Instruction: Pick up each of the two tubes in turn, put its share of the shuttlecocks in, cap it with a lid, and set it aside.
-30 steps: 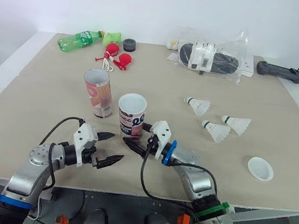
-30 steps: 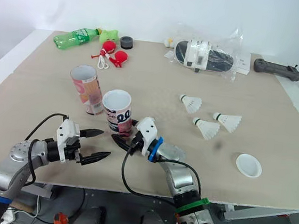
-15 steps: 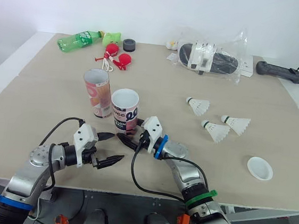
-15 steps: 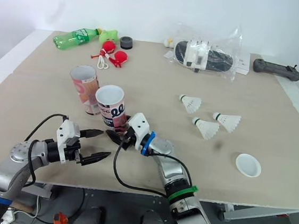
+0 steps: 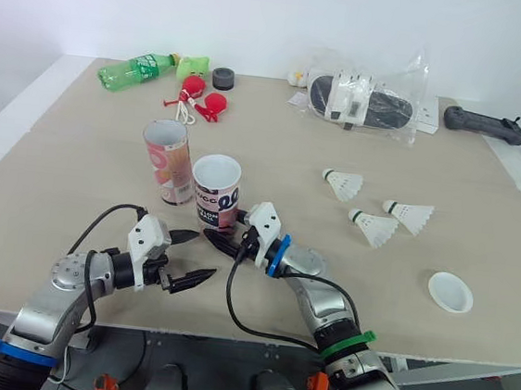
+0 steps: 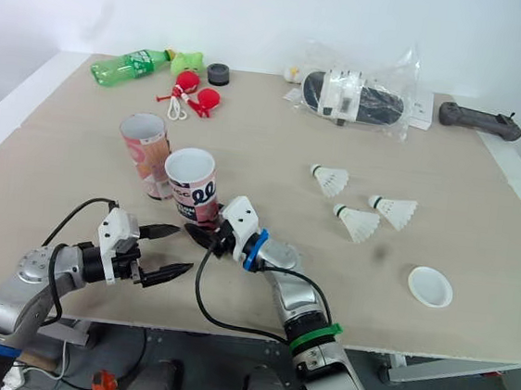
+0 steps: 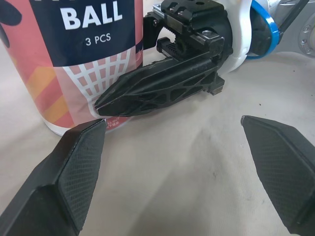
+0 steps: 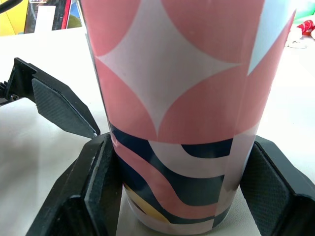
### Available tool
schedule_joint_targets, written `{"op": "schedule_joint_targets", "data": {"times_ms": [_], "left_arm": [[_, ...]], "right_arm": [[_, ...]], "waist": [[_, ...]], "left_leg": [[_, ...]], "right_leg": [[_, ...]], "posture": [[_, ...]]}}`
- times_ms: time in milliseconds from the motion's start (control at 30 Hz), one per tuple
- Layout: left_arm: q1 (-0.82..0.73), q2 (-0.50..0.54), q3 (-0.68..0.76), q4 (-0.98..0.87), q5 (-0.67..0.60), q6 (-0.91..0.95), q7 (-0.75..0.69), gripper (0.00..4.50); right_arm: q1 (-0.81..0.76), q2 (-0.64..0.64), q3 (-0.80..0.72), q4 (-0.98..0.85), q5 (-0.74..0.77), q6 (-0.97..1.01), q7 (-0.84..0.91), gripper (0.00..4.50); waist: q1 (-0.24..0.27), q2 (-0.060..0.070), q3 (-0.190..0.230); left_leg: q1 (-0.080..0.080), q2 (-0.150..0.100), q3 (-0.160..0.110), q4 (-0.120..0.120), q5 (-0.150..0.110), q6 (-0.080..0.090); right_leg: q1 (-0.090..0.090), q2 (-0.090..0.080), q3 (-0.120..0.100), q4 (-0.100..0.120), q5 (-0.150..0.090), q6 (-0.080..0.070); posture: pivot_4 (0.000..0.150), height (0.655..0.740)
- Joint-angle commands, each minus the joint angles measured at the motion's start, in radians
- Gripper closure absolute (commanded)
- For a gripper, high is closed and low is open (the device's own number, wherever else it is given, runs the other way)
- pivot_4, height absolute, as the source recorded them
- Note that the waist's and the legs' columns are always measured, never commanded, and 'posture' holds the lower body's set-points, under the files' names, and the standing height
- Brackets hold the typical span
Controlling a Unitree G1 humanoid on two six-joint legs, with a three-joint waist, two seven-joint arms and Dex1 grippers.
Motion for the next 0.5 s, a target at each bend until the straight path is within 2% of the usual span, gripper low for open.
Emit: {"op": "schedule_joint_targets", "data": {"times_ms": [33, 133, 300, 500], "left_arm": [[-0.013, -0.005, 0.015, -0.037, -0.018, 0.004, 0.008, 0.00], [-0.039, -0.019, 0.022, -0.051, -0.027, 0.019, 0.029, 0.00], [-0.211, -0.101, -0.002, -0.066, -0.073, 0.112, 0.090, 0.00], [-0.385, -0.195, -0.097, 0.008, -0.065, 0.141, 0.058, 0.00]], "right_arm": [[0.018, -0.006, -0.030, -0.101, 0.036, 0.022, 0.003, 1.50], [0.053, -0.033, -0.073, -0.223, 0.069, 0.075, -0.026, 1.50], [0.144, -0.132, -0.311, -0.594, 0.186, 0.272, -0.199, 1.50], [0.238, -0.254, -0.560, -0.802, 0.239, 0.409, -0.348, 1.50]], "waist": [[0.000, 0.000, 0.000], [0.000, 0.000, 0.000], [0.029, 0.001, 0.001], [0.029, 0.001, 0.001]], "left_leg": [[0.000, 0.000, 0.000, 0.000, 0.000, 0.000], [-0.001, 0.000, 0.000, 0.000, 0.000, 0.000], [-0.008, 0.000, -0.001, 0.001, 0.003, -0.005], [-0.008, -0.001, 0.000, 0.001, 0.004, -0.006]], "right_leg": [[0.000, 0.000, 0.000, 0.000, 0.000, 0.000], [-0.001, 0.000, 0.000, 0.000, 0.000, 0.000], [-0.007, 0.000, -0.001, 0.001, 0.001, 0.002], [-0.007, 0.000, 0.000, 0.000, 0.002, 0.002]], "posture": [[0.150, 0.7400], [0.150, 0.7400], [0.150, 0.7400], [0.150, 0.7400]]}}
